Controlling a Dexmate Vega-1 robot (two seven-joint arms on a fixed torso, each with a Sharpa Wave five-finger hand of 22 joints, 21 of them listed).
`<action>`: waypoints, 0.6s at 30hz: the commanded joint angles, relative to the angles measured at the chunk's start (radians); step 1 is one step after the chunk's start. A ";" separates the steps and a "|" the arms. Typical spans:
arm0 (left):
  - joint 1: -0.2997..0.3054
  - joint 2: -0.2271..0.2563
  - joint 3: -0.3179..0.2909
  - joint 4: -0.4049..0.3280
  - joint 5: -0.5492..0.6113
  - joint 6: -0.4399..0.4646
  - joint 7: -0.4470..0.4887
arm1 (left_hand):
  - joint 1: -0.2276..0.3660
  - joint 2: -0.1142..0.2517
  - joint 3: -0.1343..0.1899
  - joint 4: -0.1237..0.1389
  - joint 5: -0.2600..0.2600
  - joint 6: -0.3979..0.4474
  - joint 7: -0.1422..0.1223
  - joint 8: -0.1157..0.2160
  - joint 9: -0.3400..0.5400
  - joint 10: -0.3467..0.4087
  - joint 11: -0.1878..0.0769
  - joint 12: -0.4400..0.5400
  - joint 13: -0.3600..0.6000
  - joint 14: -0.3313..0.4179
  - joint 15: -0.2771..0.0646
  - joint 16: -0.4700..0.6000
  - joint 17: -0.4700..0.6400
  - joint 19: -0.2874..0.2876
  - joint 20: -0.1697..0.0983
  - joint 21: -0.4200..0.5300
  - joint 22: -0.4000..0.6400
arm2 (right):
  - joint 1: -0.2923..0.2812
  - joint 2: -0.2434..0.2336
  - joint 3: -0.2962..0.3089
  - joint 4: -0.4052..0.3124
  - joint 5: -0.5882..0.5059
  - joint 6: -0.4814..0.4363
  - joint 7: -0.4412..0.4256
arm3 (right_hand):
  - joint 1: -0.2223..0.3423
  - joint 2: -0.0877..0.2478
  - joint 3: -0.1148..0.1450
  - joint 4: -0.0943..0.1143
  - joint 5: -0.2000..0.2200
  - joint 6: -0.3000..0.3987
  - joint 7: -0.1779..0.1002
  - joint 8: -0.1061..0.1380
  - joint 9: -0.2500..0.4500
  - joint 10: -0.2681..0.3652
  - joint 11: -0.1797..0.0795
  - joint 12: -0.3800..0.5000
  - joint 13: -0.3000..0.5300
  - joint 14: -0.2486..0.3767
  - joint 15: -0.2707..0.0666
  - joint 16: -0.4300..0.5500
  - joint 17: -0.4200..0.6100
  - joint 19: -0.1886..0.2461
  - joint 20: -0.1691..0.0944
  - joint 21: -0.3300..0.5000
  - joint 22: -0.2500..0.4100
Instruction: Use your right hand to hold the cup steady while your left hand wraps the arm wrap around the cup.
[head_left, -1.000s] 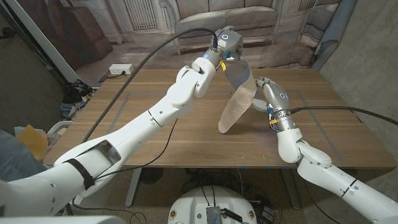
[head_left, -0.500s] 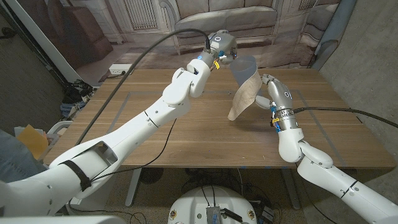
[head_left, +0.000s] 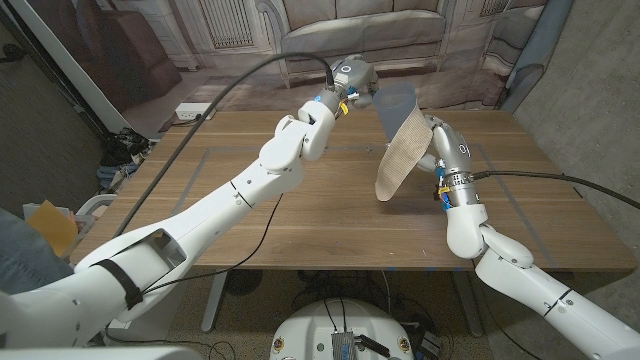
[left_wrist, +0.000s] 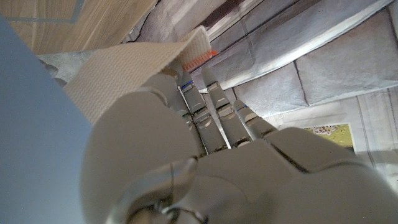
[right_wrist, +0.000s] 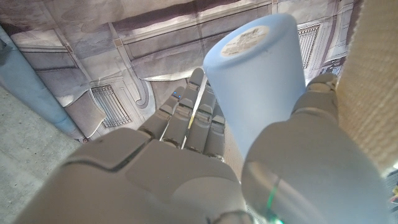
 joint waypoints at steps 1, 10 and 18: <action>0.023 0.014 0.006 -0.003 -0.049 -0.014 0.054 | 0.002 0.006 0.007 -0.001 0.004 0.002 0.002 0.004 0.005 0.032 -0.021 -0.005 0.097 -0.010 -0.072 -0.001 0.002 -0.004 0.004 0.000 0.006 | 0.018 0.016 0.002 0.019 -0.019 -0.001 -0.013 | 0.211 0.218 0.086 0.081 0.003 0.247 -0.238 0.004 0.002 0.148 -0.136 0.005 0.003 0.008 -0.122 -0.001 0.002 0.001 -0.009 -0.003 0.000; 0.047 0.030 0.011 -0.024 -0.067 -0.026 0.064 | 0.001 0.005 0.010 -0.002 0.004 0.000 0.002 0.004 0.005 0.034 -0.022 -0.015 0.083 -0.025 -0.067 0.000 0.003 -0.010 0.007 0.000 0.006 | 0.043 0.029 -0.001 0.037 -0.031 -0.022 -0.025 | 0.213 0.217 0.089 0.080 0.003 0.252 -0.238 0.005 0.002 0.154 -0.136 0.004 0.003 0.010 -0.124 -0.001 0.002 0.001 -0.009 -0.003 0.000; 0.062 0.039 0.014 -0.037 -0.080 -0.040 0.064 | 0.000 0.005 0.013 -0.002 0.004 -0.004 0.002 0.002 0.005 0.034 -0.026 -0.023 0.074 -0.034 -0.064 0.003 0.004 -0.016 0.013 0.000 0.007 | 0.057 0.032 -0.004 0.046 -0.039 -0.044 -0.035 | 0.213 0.218 0.091 0.080 0.003 0.256 -0.238 0.005 0.002 0.158 -0.136 0.003 0.003 0.013 -0.123 -0.001 0.002 0.001 -0.009 -0.003 -0.001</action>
